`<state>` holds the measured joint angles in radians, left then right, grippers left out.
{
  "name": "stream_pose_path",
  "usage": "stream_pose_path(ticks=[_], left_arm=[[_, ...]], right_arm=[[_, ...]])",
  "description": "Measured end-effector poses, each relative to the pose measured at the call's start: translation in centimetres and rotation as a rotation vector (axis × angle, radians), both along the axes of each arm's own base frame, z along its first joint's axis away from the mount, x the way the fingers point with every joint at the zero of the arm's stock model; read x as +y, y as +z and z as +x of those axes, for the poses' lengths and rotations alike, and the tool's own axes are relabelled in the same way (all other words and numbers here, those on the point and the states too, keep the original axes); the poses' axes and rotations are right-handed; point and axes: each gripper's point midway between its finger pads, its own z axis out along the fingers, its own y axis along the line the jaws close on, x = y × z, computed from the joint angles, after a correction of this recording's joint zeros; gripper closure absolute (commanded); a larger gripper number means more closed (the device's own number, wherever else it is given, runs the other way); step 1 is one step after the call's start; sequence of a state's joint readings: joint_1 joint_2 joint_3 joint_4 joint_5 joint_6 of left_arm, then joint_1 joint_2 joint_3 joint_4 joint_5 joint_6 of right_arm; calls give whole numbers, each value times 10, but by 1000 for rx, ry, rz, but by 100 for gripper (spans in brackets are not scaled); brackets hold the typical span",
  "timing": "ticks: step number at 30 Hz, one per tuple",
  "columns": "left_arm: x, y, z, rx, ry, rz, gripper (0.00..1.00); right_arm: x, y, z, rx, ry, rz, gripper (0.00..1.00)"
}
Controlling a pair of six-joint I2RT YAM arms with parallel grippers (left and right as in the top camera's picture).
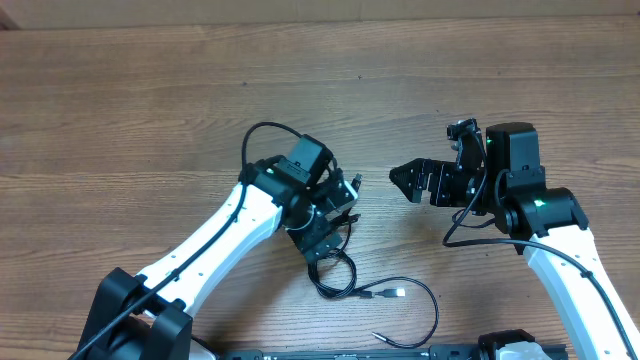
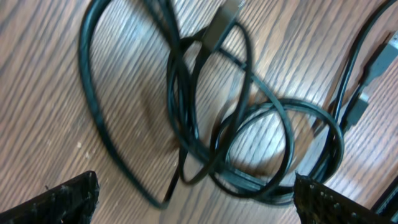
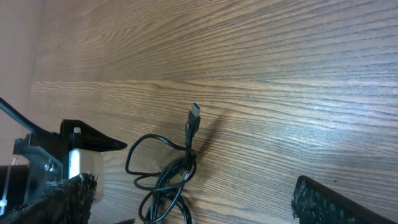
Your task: Untangle cables
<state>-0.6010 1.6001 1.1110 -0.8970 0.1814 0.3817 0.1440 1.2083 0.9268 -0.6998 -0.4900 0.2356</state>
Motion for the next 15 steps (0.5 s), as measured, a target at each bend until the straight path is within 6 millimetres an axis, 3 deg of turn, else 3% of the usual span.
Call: stream_pose_path(ticks=[3, 7, 15], left_arm=[[-9, -6, -4, -14, -19, -12, 0], [-4, -20, -16, 20, -19, 6, 1], [-20, -19, -35, 74, -59, -42, 0]], right_arm=[[0, 0, 0, 0, 0, 1, 0], [0, 0, 0, 1, 0, 0, 0], [0, 0, 0, 0, -1, 0, 0]])
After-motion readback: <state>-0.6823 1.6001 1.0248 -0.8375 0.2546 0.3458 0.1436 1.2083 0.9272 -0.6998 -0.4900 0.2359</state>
